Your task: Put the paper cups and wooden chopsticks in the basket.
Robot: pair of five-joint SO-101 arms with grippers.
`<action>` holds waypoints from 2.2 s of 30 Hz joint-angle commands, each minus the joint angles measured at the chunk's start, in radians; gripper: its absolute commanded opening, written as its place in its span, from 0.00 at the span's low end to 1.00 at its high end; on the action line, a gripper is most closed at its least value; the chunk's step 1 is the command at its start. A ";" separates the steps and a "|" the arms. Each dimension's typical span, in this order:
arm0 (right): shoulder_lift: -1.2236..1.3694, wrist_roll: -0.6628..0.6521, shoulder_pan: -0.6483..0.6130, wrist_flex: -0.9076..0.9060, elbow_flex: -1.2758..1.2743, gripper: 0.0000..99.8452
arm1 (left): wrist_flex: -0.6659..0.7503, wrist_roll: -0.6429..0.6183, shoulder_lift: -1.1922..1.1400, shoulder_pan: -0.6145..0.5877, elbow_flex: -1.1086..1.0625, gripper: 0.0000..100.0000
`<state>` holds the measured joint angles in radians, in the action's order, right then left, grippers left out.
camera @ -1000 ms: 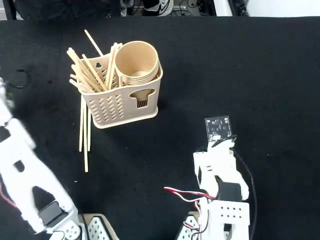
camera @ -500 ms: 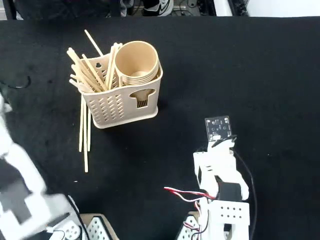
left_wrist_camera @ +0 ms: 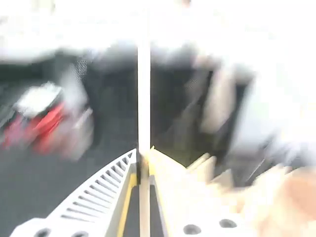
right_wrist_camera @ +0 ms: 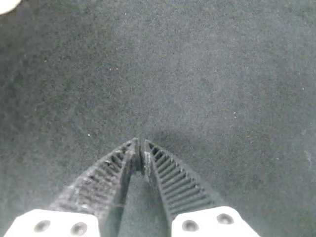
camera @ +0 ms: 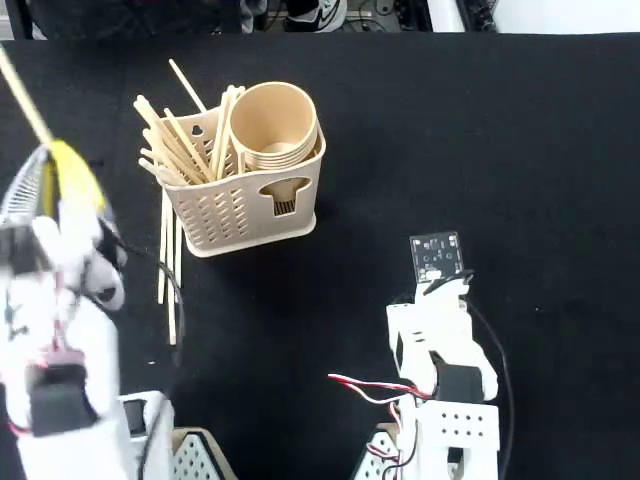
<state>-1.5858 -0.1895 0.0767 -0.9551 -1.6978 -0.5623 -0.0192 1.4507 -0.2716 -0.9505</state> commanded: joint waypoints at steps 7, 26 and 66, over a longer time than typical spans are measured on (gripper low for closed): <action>-0.010 -0.005 -0.009 -0.003 0.002 0.01 | 0.476 -0.115 0.107 0.348 -0.278 0.03; -0.010 -0.005 -0.009 -0.003 0.002 0.01 | -0.252 -0.293 -0.264 0.162 0.355 0.22; -0.010 -0.005 -0.009 -0.003 0.002 0.01 | -0.767 -0.097 -0.891 -0.664 0.001 0.22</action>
<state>-1.5858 -0.1895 0.0767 -0.9551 -1.6978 -1.4062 0.1220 0.5347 -0.9206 -0.8846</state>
